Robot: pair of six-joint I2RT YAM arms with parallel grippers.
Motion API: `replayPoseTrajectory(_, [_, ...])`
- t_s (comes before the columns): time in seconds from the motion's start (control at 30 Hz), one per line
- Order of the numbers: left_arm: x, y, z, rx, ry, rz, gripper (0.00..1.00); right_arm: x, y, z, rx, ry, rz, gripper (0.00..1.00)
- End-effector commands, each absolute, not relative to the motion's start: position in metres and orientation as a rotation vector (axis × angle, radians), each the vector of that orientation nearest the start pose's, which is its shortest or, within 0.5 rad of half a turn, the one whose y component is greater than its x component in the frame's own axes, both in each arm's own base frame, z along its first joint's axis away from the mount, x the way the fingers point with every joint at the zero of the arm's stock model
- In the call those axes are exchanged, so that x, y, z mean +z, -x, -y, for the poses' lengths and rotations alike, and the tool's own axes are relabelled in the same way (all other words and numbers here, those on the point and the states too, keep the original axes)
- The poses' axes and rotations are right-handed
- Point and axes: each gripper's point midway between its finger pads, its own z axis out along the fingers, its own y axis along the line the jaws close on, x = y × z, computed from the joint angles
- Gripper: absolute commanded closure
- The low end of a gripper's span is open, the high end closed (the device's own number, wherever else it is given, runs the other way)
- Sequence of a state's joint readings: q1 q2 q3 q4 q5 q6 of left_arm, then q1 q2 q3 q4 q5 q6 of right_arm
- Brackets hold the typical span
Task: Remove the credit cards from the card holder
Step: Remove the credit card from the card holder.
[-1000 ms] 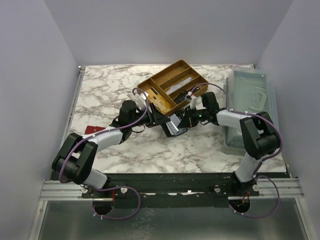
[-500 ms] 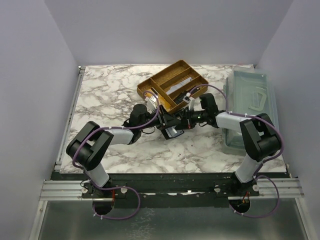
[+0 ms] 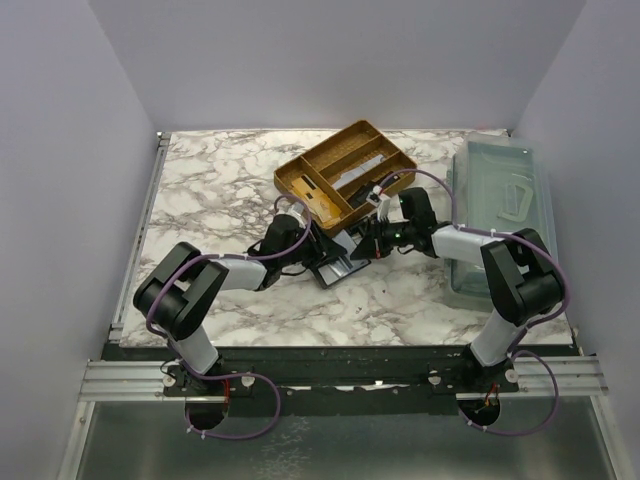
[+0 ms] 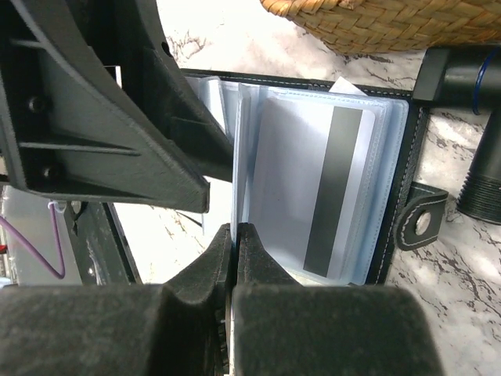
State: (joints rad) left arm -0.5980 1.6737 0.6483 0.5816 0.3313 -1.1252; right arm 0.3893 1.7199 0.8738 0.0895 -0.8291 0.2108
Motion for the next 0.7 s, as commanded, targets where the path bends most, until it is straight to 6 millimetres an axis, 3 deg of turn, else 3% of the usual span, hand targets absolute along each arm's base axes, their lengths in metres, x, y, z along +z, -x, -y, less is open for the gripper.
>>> replayPoseTrajectory(0.0, [0.049, -0.288, 0.294, -1.163, 0.414, -2.383, 0.53, 0.093, -0.293, -0.273, 1.313, 0.659, -2.17, 1.0])
replayPoseTrajectory(0.23, [0.061, -0.286, 0.306, -1.298, 0.288, -2.337, 0.53, 0.103, -0.285, -0.278, 1.406, 0.636, -2.151, 1.0])
replayPoseTrajectory(0.43, [0.077, -0.286, 0.299, -1.357, 0.281, -2.243, 0.52, 0.117, -0.279, -0.279, 1.501, 0.604, -2.126, 1.0])
replayPoseTrajectory(0.67, [0.126, -0.285, 0.303, -1.61, 0.285, -2.022, 0.51, 0.134, -0.27, -0.278, 1.636, 0.586, -2.083, 1.0])
